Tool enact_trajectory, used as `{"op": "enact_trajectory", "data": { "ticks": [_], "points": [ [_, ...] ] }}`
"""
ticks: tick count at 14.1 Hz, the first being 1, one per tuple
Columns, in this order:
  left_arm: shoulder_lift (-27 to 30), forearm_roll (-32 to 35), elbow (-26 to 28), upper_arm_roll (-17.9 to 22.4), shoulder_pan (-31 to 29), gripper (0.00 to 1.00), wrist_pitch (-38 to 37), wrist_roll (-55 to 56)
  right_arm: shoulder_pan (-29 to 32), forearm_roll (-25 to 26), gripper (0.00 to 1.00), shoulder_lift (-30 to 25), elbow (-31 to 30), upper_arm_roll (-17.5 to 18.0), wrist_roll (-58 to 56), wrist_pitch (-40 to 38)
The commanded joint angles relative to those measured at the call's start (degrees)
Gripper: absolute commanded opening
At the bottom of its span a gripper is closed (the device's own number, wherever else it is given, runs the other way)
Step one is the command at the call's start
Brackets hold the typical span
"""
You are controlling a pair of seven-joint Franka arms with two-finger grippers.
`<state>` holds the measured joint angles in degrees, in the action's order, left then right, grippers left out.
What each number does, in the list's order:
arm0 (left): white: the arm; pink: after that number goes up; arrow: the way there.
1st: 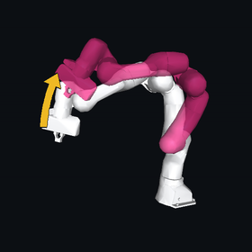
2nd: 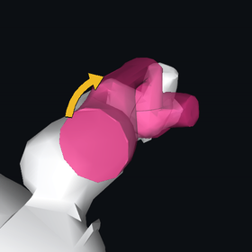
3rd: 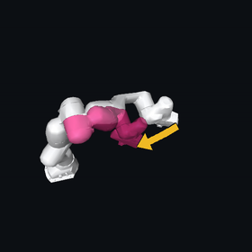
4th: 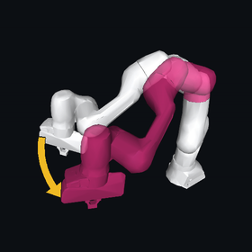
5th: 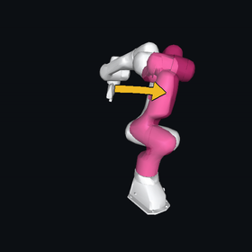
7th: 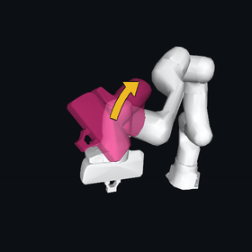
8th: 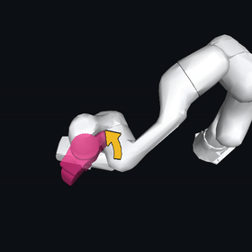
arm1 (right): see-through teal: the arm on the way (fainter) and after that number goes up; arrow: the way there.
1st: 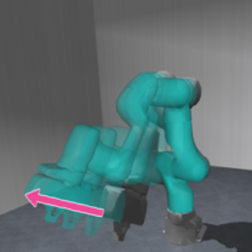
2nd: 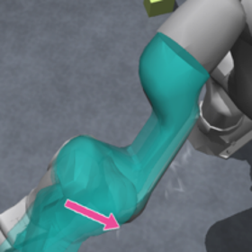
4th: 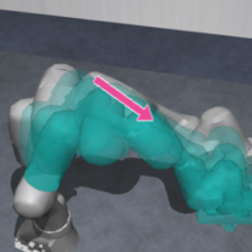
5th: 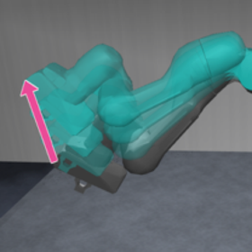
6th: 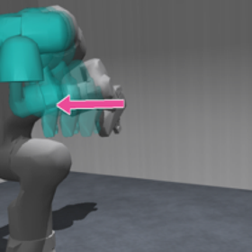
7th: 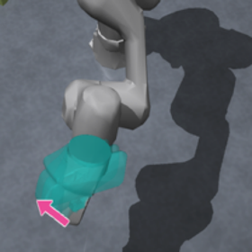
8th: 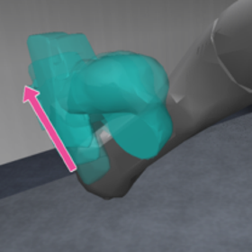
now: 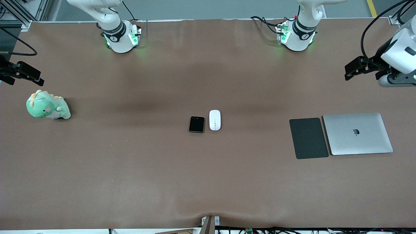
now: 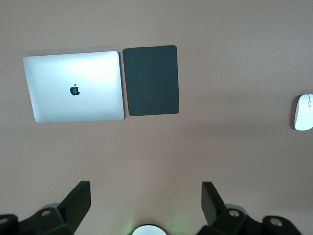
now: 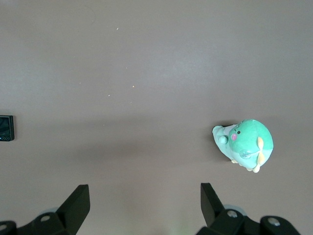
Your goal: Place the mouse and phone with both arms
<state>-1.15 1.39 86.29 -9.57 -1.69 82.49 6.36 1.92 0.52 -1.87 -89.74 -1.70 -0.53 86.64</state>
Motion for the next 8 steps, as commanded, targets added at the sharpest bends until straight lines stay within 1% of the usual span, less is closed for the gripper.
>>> {"op": "enact_trajectory", "data": {
  "ticks": [1, 3, 5, 6, 8],
  "points": [
    [-2.71, -1.48, -1.39, -0.36, 0.81, 1.00, 0.55, -0.12, 0.63, 0.62, 1.00, 0.29, 1.06, 0.47, 0.09, -0.77],
    [-4.12, -1.56, -0.08, -0.37, 2.65, 1.00, 3.01, 1.71, 0.63, 0.62, 1.00, 0.29, 1.06, 0.47, 0.09, -0.77],
    [-4.48, -1.56, 2.99, -0.37, 5.37, 1.00, 8.09, 6.27, 0.54, 0.62, 1.00, 0.37, 1.06, 0.47, 0.09, -0.77],
    [-5.43, -1.56, 4.06, -0.37, 6.77, 1.00, 10.38, 8.13, 0.63, 0.62, 1.00, 0.29, 1.06, 0.47, 0.01, -0.77],
    [-8.42, -1.56, 4.33, -0.37, 9.59, 1.00, 13.90, 9.55, 0.54, 0.62, 1.00, 0.37, 1.06, 0.47, 0.09, -0.42]
  ]
}}
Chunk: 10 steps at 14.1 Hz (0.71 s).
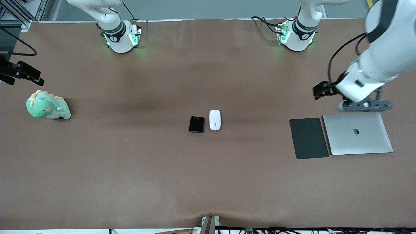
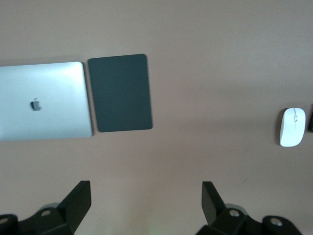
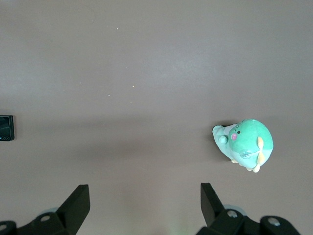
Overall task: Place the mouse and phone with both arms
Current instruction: 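Move the left gripper over the white mouse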
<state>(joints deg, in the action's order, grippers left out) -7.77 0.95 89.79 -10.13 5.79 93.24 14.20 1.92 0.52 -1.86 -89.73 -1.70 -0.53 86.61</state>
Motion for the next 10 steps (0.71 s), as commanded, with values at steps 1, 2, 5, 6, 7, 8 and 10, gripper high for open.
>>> {"op": "enact_trajectory", "data": {
  "ticks": [1, 2, 5, 6, 7, 8, 10],
  "points": [
    [-3.20, -1.13, 0.92, 0.20, 3.43, 1.00, 4.83, 1.97, 0.63, 0.62, 1.00, 0.37, 1.05, 0.47, 0.09, -0.30],
    [-4.87, -1.13, 0.92, 0.20, 5.10, 1.00, 6.07, 3.28, 0.63, 0.62, 1.00, 0.37, 1.13, 0.47, 0.01, -0.30],
    [-9.09, -0.25, 1.62, 0.20, 11.33, 1.00, 11.25, 10.39, 0.63, 0.53, 1.00, 0.28, 1.13, 0.47, 0.00, -0.47],
    [-10.50, -0.25, 1.79, 0.20, 12.66, 1.00, 13.18, 12.41, 0.54, 0.62, 1.00, 0.37, 1.05, 0.47, 0.09, -0.39],
    [-12.25, -0.25, 2.23, 0.12, 14.06, 1.00, 14.94, 14.08, 0.54, 0.62, 1.00, 0.37, 1.05, 0.47, 0.01, -0.39],
    [-12.88, -0.16, 3.37, 0.29, 16.25, 1.00, 17.39, 15.75, 0.46, 0.62, 1.00, 0.37, 1.05, 0.47, 0.00, -0.39],
    [-15.16, -0.16, 4.69, 0.20, 18.38, 1.00, 22.23, 17.35, 0.63, 0.62, 1.00, 0.37, 1.13, 0.47, 0.09, -0.30]
  ]
}}
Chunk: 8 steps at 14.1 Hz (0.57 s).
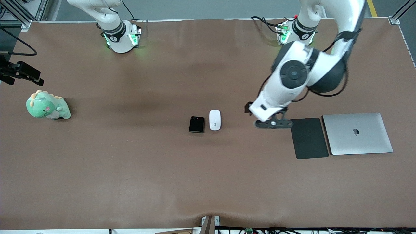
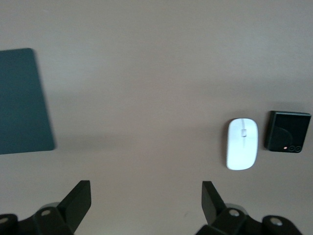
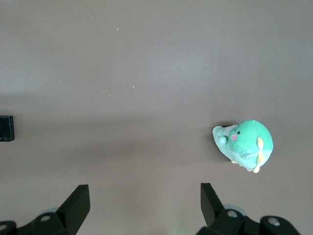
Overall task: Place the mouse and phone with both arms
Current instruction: 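Move the left gripper over the white mouse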
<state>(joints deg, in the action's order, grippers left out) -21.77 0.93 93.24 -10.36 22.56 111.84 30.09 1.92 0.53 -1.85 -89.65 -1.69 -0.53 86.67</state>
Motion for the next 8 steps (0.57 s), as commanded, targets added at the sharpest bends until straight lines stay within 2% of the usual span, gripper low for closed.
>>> {"op": "enact_trajectory", "data": {
  "ticks": [1, 6, 8],
  "points": [
    [-2.48, -0.14, 1.07, 0.43, 2.92, 1.00, 4.87, 1.72, 0.63, 0.62, 1.00, 0.27, 1.06, 0.46, 0.01, -0.45],
    [-10.82, -0.05, -0.07, 0.61, 8.72, 1.00, 16.46, 8.75, 0.63, 0.62, 1.00, 0.27, 1.06, 0.46, 0.00, -0.28],
    [-14.69, -0.05, -2.26, 1.05, 10.92, 1.00, 18.14, 11.11, 0.81, 0.79, 1.00, 1.14, 1.15, 0.46, 0.09, 0.08]
  ]
}}
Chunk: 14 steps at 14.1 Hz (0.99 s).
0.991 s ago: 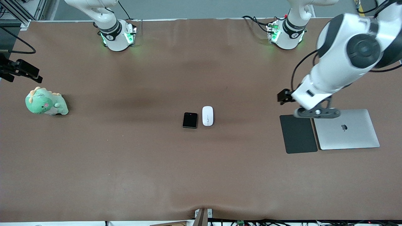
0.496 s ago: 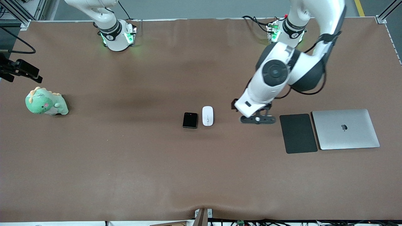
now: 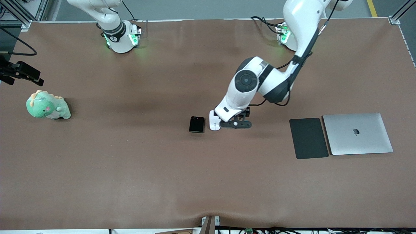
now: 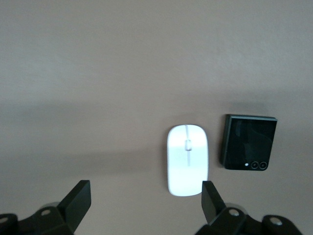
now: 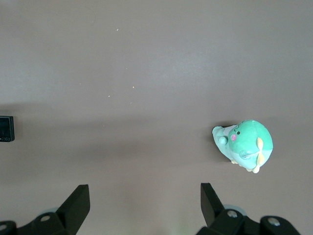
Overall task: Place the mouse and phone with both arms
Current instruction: 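Move the left gripper over the white mouse, then lower the left gripper and close it on the white mouse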
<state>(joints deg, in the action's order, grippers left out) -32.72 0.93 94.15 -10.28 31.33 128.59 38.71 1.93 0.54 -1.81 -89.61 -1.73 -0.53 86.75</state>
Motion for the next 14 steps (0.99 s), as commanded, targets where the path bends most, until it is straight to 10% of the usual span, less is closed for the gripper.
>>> {"op": "enact_trajectory", "data": {
  "ticks": [1, 14],
  "points": [
    [-5.67, 0.56, -4.66, 1.22, 3.02, 1.00, 1.49, 4.34, 0.71, 0.69, 1.00, 1.54, 1.89, 0.49, 0.01, 0.17],
    [-14.21, 5.48, -9.25, 1.13, 5.49, 0.93, 3.95, 12.17, 0.10, 0.42, 1.00, 1.72, 2.42, 0.58, 0.01, -0.53]
  ]
}}
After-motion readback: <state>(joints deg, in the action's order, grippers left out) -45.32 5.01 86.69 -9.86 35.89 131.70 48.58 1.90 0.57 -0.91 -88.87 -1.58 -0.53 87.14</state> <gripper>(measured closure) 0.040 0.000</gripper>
